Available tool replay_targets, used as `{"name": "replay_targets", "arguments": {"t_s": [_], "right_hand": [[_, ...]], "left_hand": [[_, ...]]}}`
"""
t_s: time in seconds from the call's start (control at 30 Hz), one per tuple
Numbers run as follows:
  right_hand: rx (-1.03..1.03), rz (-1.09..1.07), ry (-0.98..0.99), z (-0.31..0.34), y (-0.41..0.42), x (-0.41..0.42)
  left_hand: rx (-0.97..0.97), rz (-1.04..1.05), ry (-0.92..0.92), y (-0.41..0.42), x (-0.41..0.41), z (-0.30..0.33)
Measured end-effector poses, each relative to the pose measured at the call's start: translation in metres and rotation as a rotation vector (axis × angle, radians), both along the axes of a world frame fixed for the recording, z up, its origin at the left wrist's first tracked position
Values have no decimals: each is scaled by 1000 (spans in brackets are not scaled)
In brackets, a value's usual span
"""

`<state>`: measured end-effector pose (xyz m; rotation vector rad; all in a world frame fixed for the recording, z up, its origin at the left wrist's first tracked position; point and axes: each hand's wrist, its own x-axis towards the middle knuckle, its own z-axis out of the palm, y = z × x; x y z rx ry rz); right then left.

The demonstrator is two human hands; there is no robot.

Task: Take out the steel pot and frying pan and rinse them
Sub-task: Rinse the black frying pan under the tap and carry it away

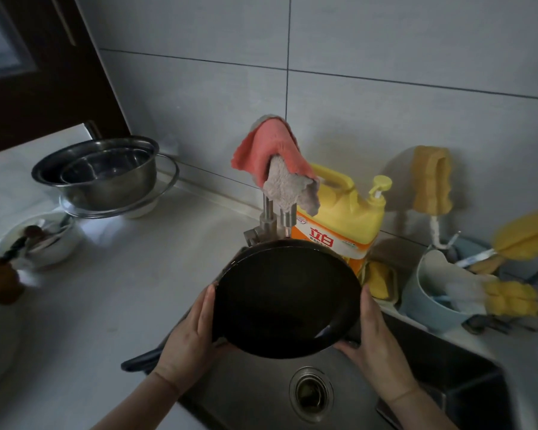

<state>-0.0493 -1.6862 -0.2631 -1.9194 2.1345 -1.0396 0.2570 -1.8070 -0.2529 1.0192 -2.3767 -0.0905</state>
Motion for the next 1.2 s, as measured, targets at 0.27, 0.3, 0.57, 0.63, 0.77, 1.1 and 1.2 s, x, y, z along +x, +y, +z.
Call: {"name": "replay_targets", "arguments": {"t_s": [0.27, 0.3, 0.57, 0.63, 0.77, 1.1, 1.2], "right_hand": [[24, 0, 18, -3, -13, -2], [32, -4, 9, -3, -12, -3], [2, -68, 32, -2, -2, -23], [15, -91, 43, -1, 4, -29], [10, -103, 41, -1, 11, -39], [-38, -63, 32, -2, -8, -24], [-29, -28, 12, -6, -17, -16]], "left_hand": [[40, 1, 20, -8, -1, -4], [39, 5, 14, -9, -2, -5], [66, -71, -19, -17, -23, -5], [45, -92, -18, -18, -32, -1], [39, -112, -16, -19, -48, 4], [-1, -90, -6, -26, -29, -2], [-1, -55, -12, -23, -18, 3]]}}
